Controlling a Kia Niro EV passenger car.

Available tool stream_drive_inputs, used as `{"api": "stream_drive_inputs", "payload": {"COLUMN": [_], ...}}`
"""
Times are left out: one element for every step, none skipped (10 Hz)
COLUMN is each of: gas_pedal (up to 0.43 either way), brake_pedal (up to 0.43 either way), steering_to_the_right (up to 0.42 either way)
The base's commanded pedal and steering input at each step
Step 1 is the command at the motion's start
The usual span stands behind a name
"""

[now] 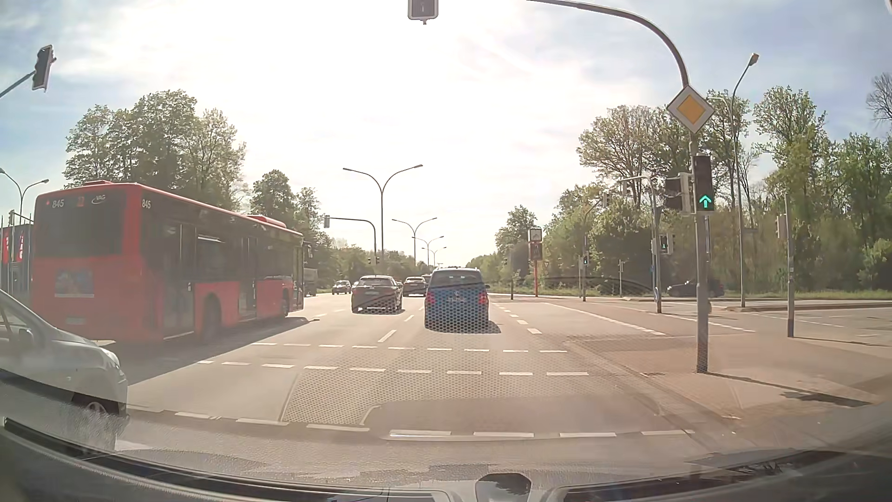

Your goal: Follow the waypoints while adhering to traffic rules and regulations

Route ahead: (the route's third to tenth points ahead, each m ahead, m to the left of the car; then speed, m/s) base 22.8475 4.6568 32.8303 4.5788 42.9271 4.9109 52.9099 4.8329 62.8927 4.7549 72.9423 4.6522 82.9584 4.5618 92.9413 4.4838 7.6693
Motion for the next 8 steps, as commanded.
{"api": "stream_drive_inputs", "payload": {"gas_pedal": [0.197,0.197,0.197,0.197,0.197,0.197,0.197,0.197], "brake_pedal": [0.000,0.000,0.000,0.000,0.000,0.000,0.000,0.000], "steering_to_the_right": [-0.002,-0.002,-0.004,-0.004,-0.004,-0.004,-0.004,-0.004]}}
